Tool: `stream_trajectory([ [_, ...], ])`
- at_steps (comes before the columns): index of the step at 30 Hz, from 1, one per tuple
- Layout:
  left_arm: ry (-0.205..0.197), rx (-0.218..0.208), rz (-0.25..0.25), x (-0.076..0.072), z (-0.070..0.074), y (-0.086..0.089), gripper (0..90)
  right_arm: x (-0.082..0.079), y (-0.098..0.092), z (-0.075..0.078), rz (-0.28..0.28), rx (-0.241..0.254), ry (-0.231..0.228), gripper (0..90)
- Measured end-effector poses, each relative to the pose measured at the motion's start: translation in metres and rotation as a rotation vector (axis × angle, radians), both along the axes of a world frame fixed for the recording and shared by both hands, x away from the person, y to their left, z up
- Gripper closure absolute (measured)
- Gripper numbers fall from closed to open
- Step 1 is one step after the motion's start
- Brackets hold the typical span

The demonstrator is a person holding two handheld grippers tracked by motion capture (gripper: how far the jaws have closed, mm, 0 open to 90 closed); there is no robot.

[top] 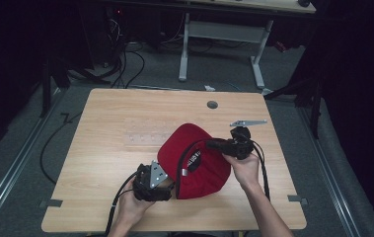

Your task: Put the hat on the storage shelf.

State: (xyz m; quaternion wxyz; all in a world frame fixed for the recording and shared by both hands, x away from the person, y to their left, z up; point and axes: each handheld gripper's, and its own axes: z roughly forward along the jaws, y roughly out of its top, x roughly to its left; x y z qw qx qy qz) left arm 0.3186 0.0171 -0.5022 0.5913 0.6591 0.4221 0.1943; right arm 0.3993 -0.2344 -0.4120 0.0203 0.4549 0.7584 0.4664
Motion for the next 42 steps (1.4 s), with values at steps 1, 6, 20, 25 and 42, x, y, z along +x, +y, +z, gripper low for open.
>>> stream_trajectory([
  [1, -0.007, -0.009, 0.005, 0.000, 0.001, 0.000, 19.4, 0.001, 0.001, -0.001, 0.002, -0.004, -0.001, 81.5],
  [6, -0.031, -0.024, 0.036, 0.001, 0.006, 0.004, 19.7, 0.003, 0.006, -0.008, -0.009, -0.036, 0.014, 81.3],
  [20, -0.055, 0.043, 0.080, 0.003, -0.001, 0.006, 19.3, 0.002, 0.017, -0.012, -0.013, -0.131, 0.004, 81.1],
  [25, -0.098, 0.065, 0.056, 0.000, 0.001, 0.001, 20.5, 0.004, 0.018, -0.013, -0.024, -0.133, 0.018, 81.1],
  [42, -0.105, 0.103, 0.043, 0.008, 0.010, 0.006, 33.7, 0.002, 0.033, -0.013, 0.002, -0.135, 0.069, 80.5],
])
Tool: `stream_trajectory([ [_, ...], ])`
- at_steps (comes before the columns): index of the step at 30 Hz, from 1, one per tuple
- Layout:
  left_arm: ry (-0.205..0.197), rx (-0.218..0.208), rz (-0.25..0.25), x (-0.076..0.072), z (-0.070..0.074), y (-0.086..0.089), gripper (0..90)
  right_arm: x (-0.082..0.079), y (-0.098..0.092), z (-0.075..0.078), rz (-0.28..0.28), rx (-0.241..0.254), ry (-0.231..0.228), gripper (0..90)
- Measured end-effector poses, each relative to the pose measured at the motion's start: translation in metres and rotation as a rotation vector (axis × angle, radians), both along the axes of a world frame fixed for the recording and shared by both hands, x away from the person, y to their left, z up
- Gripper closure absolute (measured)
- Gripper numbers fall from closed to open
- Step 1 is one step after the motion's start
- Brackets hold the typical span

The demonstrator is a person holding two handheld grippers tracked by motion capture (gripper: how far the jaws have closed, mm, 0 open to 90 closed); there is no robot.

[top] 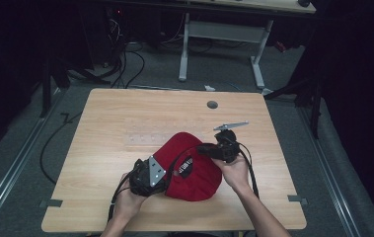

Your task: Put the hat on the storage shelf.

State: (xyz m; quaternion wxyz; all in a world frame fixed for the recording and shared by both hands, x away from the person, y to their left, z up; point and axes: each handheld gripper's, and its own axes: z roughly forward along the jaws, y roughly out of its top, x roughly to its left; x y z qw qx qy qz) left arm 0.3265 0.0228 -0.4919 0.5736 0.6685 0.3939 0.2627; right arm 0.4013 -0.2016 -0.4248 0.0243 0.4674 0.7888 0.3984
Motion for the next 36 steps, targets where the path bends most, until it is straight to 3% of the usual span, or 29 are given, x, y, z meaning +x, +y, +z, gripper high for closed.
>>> stream_trajectory([
  [5, 0.000, 0.011, -0.018, 0.000, 0.003, -0.003, 38.5, -0.003, -0.001, 0.004, 0.003, 0.019, 0.004, 80.5],
  [11, -0.008, 0.024, -0.006, 0.005, 0.001, -0.007, 40.6, -0.005, -0.006, 0.003, -0.020, 0.053, 0.025, 80.3],
  [18, -0.007, -0.023, -0.029, 0.002, 0.001, 0.004, 46.2, -0.001, -0.005, -0.001, 0.007, 0.081, 0.044, 80.0],
  [21, -0.008, 0.001, -0.057, -0.001, 0.004, 0.005, 53.0, 0.000, -0.005, -0.002, 0.023, 0.075, 0.032, 78.4],
  [22, -0.011, -0.002, -0.068, -0.003, 0.006, 0.005, 56.5, -0.001, -0.004, -0.002, 0.031, 0.059, 0.019, 77.5],
  [25, 0.036, -0.060, -0.132, -0.007, 0.016, 0.009, 67.1, -0.004, -0.005, 0.001, 0.055, 0.058, -0.001, 76.7],
  [27, 0.049, -0.049, -0.160, -0.010, 0.020, 0.010, 72.9, -0.005, -0.005, 0.002, 0.084, 0.068, -0.006, 76.8],
  [33, 0.074, -0.032, -0.200, -0.016, 0.024, 0.015, 77.1, -0.004, -0.004, 0.000, 0.119, 0.097, 0.021, 76.1],
  [36, 0.078, -0.032, -0.219, -0.020, 0.026, 0.017, 79.0, -0.003, -0.003, -0.001, 0.131, 0.124, 0.029, 71.6],
])
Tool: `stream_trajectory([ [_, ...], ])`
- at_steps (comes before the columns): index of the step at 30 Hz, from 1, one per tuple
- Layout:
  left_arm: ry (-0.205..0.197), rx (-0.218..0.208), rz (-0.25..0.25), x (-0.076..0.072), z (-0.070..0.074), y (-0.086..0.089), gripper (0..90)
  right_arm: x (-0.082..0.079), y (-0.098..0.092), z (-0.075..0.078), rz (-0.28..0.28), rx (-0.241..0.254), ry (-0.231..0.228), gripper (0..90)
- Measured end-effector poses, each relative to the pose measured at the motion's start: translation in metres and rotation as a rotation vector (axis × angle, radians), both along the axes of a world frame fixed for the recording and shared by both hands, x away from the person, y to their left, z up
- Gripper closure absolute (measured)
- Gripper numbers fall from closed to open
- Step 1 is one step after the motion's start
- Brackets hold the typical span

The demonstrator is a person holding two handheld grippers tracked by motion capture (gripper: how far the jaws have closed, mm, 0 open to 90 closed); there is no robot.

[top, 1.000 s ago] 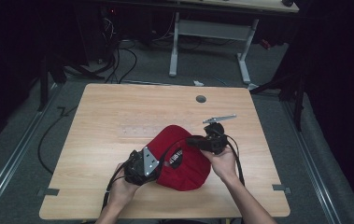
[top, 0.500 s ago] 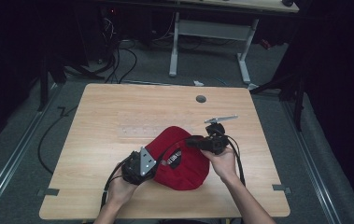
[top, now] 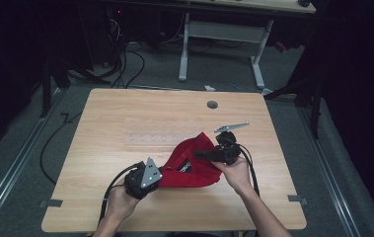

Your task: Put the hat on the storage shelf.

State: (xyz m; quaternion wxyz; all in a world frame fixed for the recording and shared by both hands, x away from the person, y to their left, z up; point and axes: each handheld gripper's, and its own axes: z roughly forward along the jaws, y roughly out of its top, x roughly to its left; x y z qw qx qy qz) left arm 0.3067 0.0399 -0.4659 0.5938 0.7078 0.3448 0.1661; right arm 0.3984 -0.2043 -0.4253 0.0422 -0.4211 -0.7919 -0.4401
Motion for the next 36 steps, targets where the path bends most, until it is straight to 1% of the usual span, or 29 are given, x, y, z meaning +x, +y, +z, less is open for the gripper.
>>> stream_trajectory([
  [2, -0.001, 0.019, -0.017, -0.003, 0.001, 0.000, 80.7, 0.001, -0.002, 0.001, -0.002, 0.019, 0.001, 66.2],
  [3, -0.002, 0.034, -0.025, -0.005, 0.002, 0.000, 81.6, 0.001, -0.003, 0.001, -0.011, 0.032, 0.002, 63.1],
  [4, -0.006, 0.050, -0.034, -0.006, 0.002, -0.001, 82.6, 0.002, -0.005, 0.002, -0.023, 0.038, -0.007, 60.0],
  [6, -0.003, 0.065, -0.049, -0.008, 0.002, -0.001, 84.2, 0.001, -0.009, 0.006, -0.061, 0.027, -0.049, 54.7],
  [7, 0.004, 0.067, -0.056, -0.008, 0.001, -0.001, 85.2, 0.000, -0.015, 0.010, -0.100, 0.042, -0.077, 51.7],
  [8, 0.007, 0.071, -0.059, -0.009, 0.001, -0.002, 85.2, 0.000, -0.015, 0.010, -0.100, 0.042, -0.077, 49.4],
  [10, 0.007, 0.083, -0.058, -0.010, 0.001, -0.002, 85.4, 0.000, -0.021, 0.014, -0.133, 0.047, -0.103, 46.1],
  [11, 0.011, 0.074, -0.051, -0.010, 0.001, -0.001, 85.5, 0.001, -0.025, 0.016, -0.146, 0.057, -0.117, 44.5],
  [12, 0.015, 0.074, -0.047, -0.009, 0.002, 0.001, 85.5, 0.000, -0.029, 0.019, -0.162, 0.066, -0.129, 43.8],
  [13, 0.013, 0.067, -0.037, -0.008, 0.003, 0.003, 85.5, -0.001, -0.033, 0.022, -0.179, 0.073, -0.140, 43.2],
  [15, 0.008, 0.047, -0.028, -0.009, 0.007, 0.007, 85.5, -0.003, -0.041, 0.028, -0.208, 0.068, -0.180, 42.6],
  [16, 0.001, 0.036, -0.028, -0.010, 0.010, 0.008, 85.5, -0.004, -0.044, 0.030, -0.215, 0.065, -0.189, 42.4],
  [17, -0.001, 0.034, -0.026, -0.010, 0.011, 0.009, 85.5, -0.006, -0.047, 0.032, -0.222, 0.060, -0.208, 42.4],
  [19, 0.001, 0.039, -0.011, -0.008, 0.011, 0.009, 85.4, -0.010, -0.053, 0.035, -0.235, 0.062, -0.227, 43.3],
  [20, 0.001, 0.036, 0.005, -0.006, 0.010, 0.010, 85.5, -0.012, -0.056, 0.035, -0.240, 0.061, -0.243, 42.9],
  [21, 0.012, 0.027, 0.022, -0.004, 0.009, 0.014, 85.4, -0.014, -0.059, 0.036, -0.249, 0.073, -0.259, 42.2],
  [22, 0.018, 0.020, 0.036, -0.003, 0.009, 0.017, 85.4, -0.017, -0.065, 0.036, -0.260, 0.096, -0.272, 41.4],
  [23, 0.019, 0.008, 0.049, -0.003, 0.009, 0.018, 85.3, -0.019, -0.069, 0.035, -0.272, 0.110, -0.279, 41.0],
  [24, 0.018, 0.000, 0.060, -0.003, 0.010, 0.021, 85.3, -0.020, -0.072, 0.034, -0.280, 0.113, -0.289, 40.6],
  [25, 0.014, -0.006, 0.067, -0.003, 0.011, 0.023, 85.3, -0.021, -0.075, 0.031, -0.292, 0.103, -0.293, 40.0],
  [27, 0.009, -0.023, 0.083, -0.005, 0.015, 0.026, 85.2, -0.021, -0.076, 0.021, -0.303, 0.062, -0.275, 38.2],
  [28, 0.011, -0.029, 0.089, -0.005, 0.017, 0.028, 85.2, -0.020, -0.076, 0.014, -0.303, 0.045, -0.264, 36.8],
  [29, 0.014, -0.040, 0.096, -0.005, 0.018, 0.030, 85.2, -0.020, -0.076, 0.006, -0.304, 0.013, -0.258, 35.8],
  [30, 0.017, -0.049, 0.103, -0.004, 0.019, 0.032, 85.2, -0.020, -0.076, -0.002, -0.309, -0.015, -0.262, 35.6],
  [31, 0.028, -0.067, 0.111, -0.002, 0.020, 0.034, 85.2, -0.020, -0.076, -0.010, -0.316, -0.045, -0.252, 35.5],
  [32, 0.032, -0.070, 0.114, -0.001, 0.020, 0.036, 85.2, -0.020, -0.077, -0.021, -0.328, -0.067, -0.243, 35.6],
  [33, 0.039, -0.090, 0.121, 0.000, 0.021, 0.038, 85.2, -0.020, -0.078, -0.026, -0.336, -0.083, -0.234, 35.6],
  [35, 0.054, -0.115, 0.127, 0.003, 0.021, 0.042, 85.1, -0.020, -0.082, -0.042, -0.357, -0.122, -0.215, 35.2],
  [36, 0.055, -0.118, 0.129, 0.004, 0.021, 0.044, 85.2, -0.021, -0.083, -0.048, -0.367, -0.142, -0.206, 34.8],
])
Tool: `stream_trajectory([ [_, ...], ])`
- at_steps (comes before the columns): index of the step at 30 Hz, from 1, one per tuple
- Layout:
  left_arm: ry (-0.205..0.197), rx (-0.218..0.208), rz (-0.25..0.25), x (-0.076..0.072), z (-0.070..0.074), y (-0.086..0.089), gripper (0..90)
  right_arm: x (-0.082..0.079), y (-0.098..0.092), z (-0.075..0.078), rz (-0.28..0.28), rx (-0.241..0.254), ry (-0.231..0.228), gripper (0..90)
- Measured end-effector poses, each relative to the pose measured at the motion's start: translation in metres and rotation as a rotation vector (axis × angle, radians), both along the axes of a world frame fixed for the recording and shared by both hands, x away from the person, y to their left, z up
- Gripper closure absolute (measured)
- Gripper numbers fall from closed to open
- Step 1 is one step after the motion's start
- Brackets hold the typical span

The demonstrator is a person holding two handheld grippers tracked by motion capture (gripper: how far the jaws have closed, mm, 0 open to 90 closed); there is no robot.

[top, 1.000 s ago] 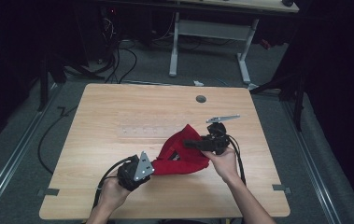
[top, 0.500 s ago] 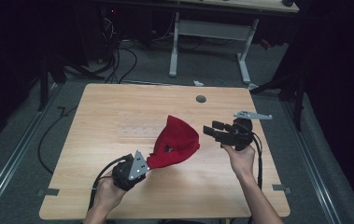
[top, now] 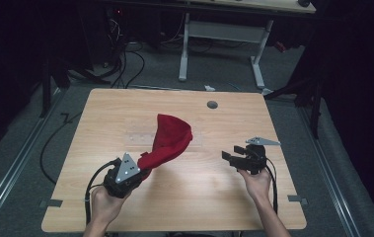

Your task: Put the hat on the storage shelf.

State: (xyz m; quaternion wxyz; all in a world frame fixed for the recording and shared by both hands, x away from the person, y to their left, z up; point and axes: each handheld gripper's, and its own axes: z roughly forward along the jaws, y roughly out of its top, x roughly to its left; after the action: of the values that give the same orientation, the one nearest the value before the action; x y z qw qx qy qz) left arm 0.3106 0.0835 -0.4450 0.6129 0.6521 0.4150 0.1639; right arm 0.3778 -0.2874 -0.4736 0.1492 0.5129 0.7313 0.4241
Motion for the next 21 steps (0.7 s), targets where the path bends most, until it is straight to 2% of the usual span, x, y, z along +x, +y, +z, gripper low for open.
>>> stream_trajectory([
  [2, 0.006, -0.015, 0.012, 0.002, 0.000, 0.003, 85.1, 0.000, -0.003, -0.011, -0.014, -0.039, 0.016, 34.3],
  [3, 0.010, -0.026, 0.019, 0.003, 0.000, 0.004, 85.1, 0.000, -0.004, -0.018, -0.024, -0.076, 0.028, 34.2],
  [5, 0.028, -0.066, 0.030, 0.006, 0.000, 0.008, 85.2, 0.000, -0.007, -0.027, -0.042, -0.115, 0.053, 33.9],
  [7, 0.043, -0.100, 0.034, 0.008, 0.002, 0.011, 85.2, -0.001, -0.010, -0.033, -0.057, -0.129, 0.056, 33.8],
  [11, 0.059, -0.151, 0.040, 0.012, 0.004, 0.014, 85.2, -0.003, -0.013, -0.041, -0.089, -0.187, 0.045, 33.4],
  [16, 0.071, -0.192, 0.057, 0.020, 0.007, 0.018, 85.1, -0.003, -0.017, -0.047, -0.102, -0.171, 0.053, 32.0],
  [21, 0.091, -0.219, 0.069, 0.027, 0.008, 0.023, 85.0, -0.003, -0.018, -0.051, -0.118, -0.184, 0.052, 32.3],
])
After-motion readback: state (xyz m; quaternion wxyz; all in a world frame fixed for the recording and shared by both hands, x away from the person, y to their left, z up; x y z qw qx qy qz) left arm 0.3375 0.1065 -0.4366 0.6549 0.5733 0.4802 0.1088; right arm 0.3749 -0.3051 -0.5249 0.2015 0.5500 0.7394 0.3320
